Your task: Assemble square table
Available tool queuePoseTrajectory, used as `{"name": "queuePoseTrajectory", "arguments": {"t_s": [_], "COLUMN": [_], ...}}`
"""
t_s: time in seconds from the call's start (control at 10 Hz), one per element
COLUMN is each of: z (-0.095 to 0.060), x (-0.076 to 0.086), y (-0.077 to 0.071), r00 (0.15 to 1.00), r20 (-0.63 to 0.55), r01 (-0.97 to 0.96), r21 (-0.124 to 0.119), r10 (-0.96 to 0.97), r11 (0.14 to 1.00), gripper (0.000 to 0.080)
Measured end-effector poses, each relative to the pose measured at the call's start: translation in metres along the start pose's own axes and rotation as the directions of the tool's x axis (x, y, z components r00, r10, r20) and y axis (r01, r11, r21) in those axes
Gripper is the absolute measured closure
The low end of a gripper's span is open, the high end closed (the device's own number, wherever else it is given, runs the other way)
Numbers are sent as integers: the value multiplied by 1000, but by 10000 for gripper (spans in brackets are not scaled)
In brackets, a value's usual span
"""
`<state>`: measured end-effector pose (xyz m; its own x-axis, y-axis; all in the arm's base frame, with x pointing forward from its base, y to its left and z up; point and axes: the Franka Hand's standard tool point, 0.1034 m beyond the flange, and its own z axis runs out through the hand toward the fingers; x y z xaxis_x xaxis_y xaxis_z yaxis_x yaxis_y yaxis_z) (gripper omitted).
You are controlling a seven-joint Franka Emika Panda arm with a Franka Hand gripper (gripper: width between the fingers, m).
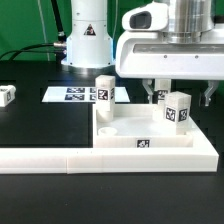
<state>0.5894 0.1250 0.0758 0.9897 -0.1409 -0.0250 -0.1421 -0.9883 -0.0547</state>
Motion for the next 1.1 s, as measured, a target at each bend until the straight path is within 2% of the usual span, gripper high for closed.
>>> {"name": "queuePoseTrajectory", "arguments": {"t_s": [0.2, 0.6, 0.9, 1.0, 1.1], "z": [0, 0, -1, -1, -1], "x": [0, 3, 5, 5, 5], "y": [-1, -1, 2, 2, 2], "r00": [988, 920, 891, 891, 897], "r20": [-4, -19, -18, -18, -18], "r01": [151, 392, 453, 452, 440], "r21": [0, -33, -37, -37, -36], "r10": [-151, -392, -454, -453, -441], "r11": [988, 920, 891, 891, 897], "gripper": [151, 151, 151, 265, 265]}}
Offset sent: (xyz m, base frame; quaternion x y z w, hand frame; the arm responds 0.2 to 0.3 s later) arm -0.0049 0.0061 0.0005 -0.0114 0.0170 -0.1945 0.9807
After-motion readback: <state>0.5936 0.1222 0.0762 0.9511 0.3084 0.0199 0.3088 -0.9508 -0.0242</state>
